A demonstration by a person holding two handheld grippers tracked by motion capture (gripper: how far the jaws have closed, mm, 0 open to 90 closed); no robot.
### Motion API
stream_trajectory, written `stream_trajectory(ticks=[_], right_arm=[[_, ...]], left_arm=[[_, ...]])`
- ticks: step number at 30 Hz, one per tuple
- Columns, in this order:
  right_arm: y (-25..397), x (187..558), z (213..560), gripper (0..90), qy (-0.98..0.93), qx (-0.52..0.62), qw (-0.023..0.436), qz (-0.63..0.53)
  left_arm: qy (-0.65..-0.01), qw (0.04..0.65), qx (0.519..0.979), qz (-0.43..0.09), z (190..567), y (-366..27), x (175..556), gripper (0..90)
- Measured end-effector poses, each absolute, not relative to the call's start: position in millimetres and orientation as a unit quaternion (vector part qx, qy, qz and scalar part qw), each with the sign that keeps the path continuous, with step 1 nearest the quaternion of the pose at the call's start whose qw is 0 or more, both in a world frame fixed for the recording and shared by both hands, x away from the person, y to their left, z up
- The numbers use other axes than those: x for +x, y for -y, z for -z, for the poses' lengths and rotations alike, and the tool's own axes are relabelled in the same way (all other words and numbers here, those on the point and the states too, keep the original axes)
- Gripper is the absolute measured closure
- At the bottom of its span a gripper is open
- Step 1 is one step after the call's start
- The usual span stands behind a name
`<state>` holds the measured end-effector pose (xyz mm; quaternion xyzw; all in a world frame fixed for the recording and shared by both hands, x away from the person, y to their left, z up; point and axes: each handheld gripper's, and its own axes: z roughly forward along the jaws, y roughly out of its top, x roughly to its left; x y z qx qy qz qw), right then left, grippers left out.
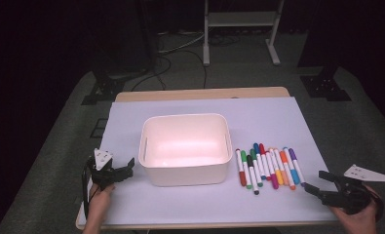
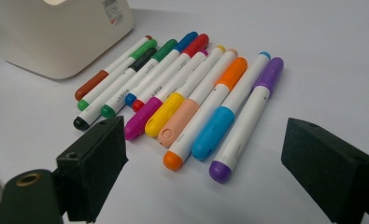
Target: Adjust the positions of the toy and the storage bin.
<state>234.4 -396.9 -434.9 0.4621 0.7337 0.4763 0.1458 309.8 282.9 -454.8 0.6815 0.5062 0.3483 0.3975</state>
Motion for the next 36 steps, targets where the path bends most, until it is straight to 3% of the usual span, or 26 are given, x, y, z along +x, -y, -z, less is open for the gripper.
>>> stream_trajectory(ticks=[19,21,24,25,32,33,36], right_arm=[[379,285,427,15.0,-0.749,0.493,0.138,-0.421],[379,289,427,22.2,-0.748,0.504,0.136,-0.41],[379,294,427,22.6,-0.746,0.512,0.134,-0.403],[379,299,427,27.7,-0.745,0.521,0.134,-0.394],[377,315,433,39.7,-0.747,0.543,0.128,-0.361],[376,318,436,46.1,-0.749,0.547,0.124,-0.352],[375,321,439,52.1,-0.752,0.554,0.126,-0.334]], left_arm=[[-0.505,0.4,0.682,-0.346,455,-283,310,0.0],[-0.505,0.4,0.682,-0.345,455,-283,310,0.0],[-0.505,0.401,0.682,-0.346,455,-283,310,0.0],[-0.505,0.4,0.682,-0.346,455,-283,310,0.0],[-0.503,0.399,0.684,-0.346,455,-283,310,0.0],[-0.503,0.399,0.684,-0.346,455,-283,310,0.0],[-0.504,0.399,0.684,-0.346,455,-283,310,0.0]])
